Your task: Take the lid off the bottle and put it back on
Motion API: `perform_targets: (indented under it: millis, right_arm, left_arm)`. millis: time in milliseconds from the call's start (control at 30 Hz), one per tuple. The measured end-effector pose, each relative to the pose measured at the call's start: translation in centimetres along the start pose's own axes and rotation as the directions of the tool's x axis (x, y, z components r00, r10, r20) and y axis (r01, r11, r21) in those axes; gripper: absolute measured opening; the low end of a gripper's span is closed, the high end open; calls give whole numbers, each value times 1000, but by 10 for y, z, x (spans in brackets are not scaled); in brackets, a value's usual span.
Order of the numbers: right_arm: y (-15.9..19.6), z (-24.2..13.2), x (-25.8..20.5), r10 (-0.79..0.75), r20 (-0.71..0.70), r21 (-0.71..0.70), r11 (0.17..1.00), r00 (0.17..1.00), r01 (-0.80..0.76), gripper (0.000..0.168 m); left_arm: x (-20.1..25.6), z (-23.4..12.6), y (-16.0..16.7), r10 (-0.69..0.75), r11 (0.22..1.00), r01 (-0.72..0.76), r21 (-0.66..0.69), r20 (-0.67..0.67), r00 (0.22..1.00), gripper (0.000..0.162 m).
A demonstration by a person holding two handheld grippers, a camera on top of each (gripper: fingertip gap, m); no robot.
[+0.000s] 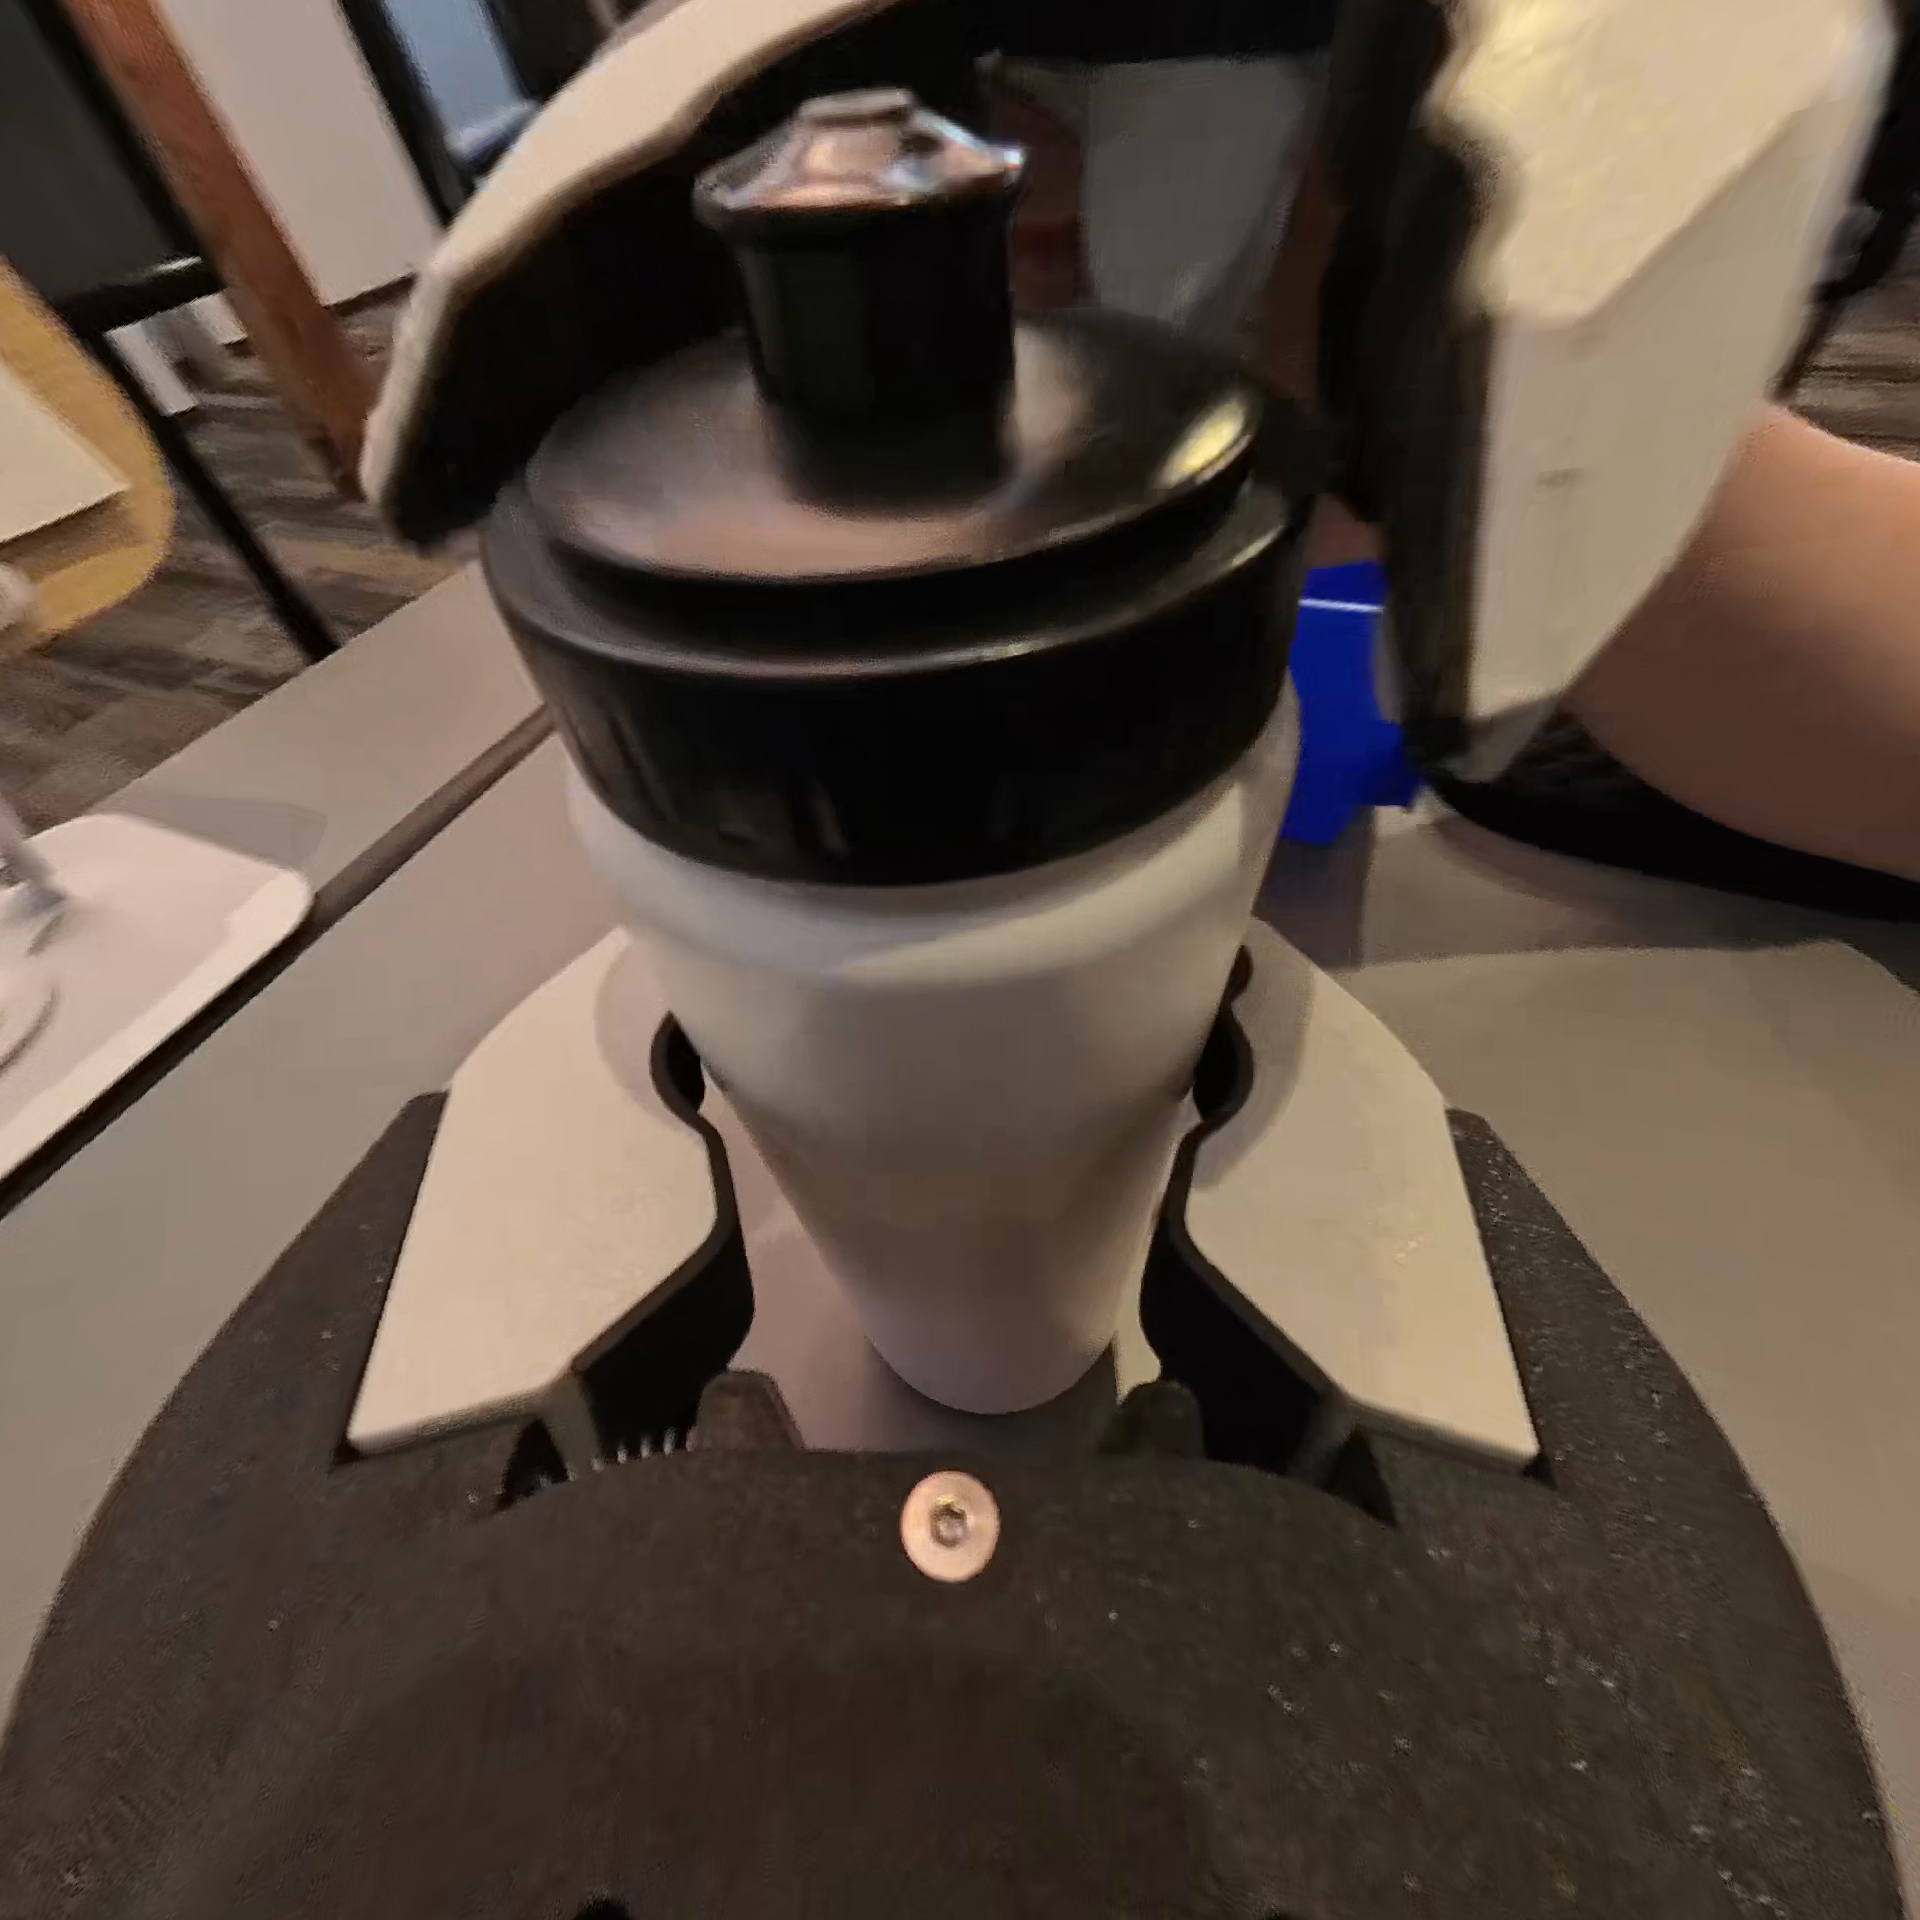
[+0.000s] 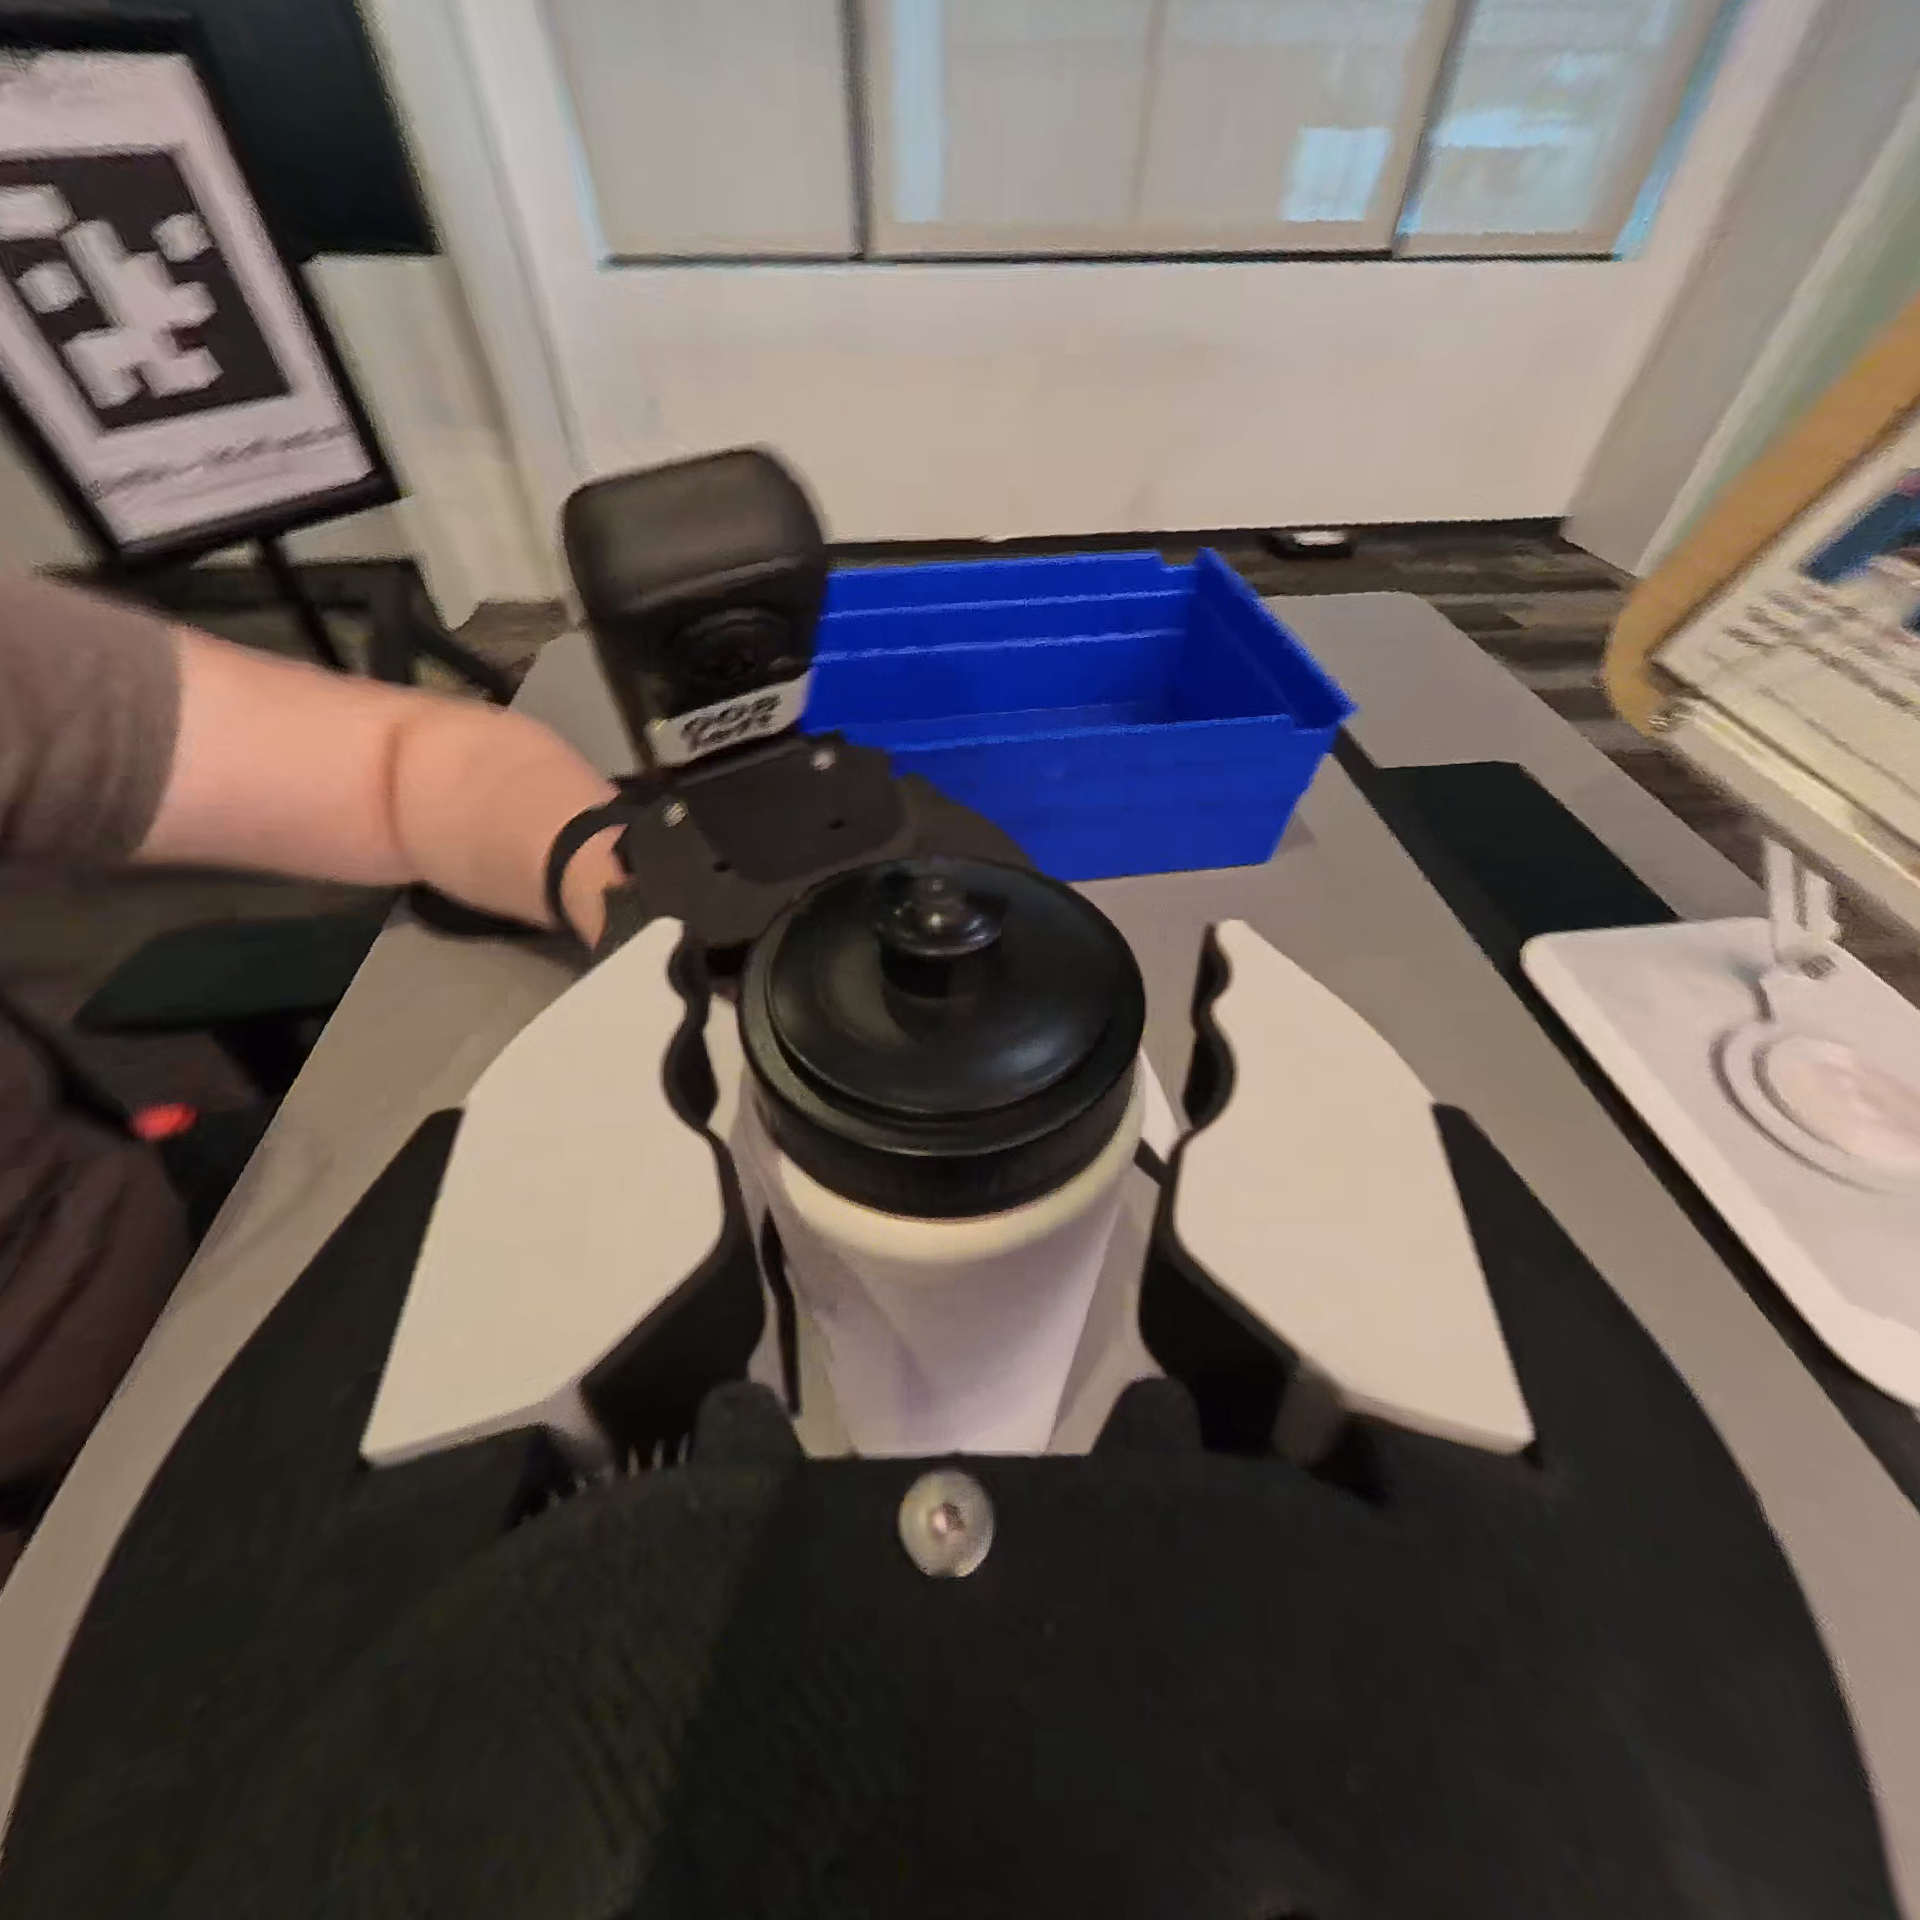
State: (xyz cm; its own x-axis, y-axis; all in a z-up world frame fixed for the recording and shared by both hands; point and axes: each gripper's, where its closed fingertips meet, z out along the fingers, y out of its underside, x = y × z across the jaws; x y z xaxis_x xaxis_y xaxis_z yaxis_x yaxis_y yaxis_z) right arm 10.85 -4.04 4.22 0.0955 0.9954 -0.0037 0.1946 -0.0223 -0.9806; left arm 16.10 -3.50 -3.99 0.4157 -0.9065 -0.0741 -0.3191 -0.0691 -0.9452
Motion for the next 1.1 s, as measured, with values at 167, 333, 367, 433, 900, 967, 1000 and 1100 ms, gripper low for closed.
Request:
perform_targets:
  millis: [167,333,367,433,900,967,1000,1100]
  right_arm:
    - [-5,8,24,42,-337,39,999,940,-31,93]
    - [7,16,23,58,-387,-21,997,920,-72,78]
    - [8,16,22,58,-367,-34,997,928,-75,78]
    - [9,14,19,46,-308,-72,995,950,-71,79]
    - [12,-7,-24,-44,191,-64,996,981,57,79]
    - [3,-3,-15,-32,104,-24,999,994,34,88]
    - [-4,-1,-10,-30,45,6,1000,999,30,91]
    - [-20,-1,9,-45,-201,79,995,979,61,94]
  left_arm:
    - [-30,-8,4,-69,998,69,8,187,980,95]
    - [-30,-7,4,-68,998,69,2,211,975,95]
    - [-30,-7,4,-66,998,67,2,204,977,95]
    - [-27,-6,4,-50,999,51,-3,167,985,95]
    - [25,-1,-1,37,999,-35,18,-153,988,95]
    - [10,-1,-1,12,1000,-11,18,-59,998,95]
    - [1,-2,0,-6,1000,6,18,-14,1000,95]
    - [-24,-8,2,-62,998,60,31,107,992,95]
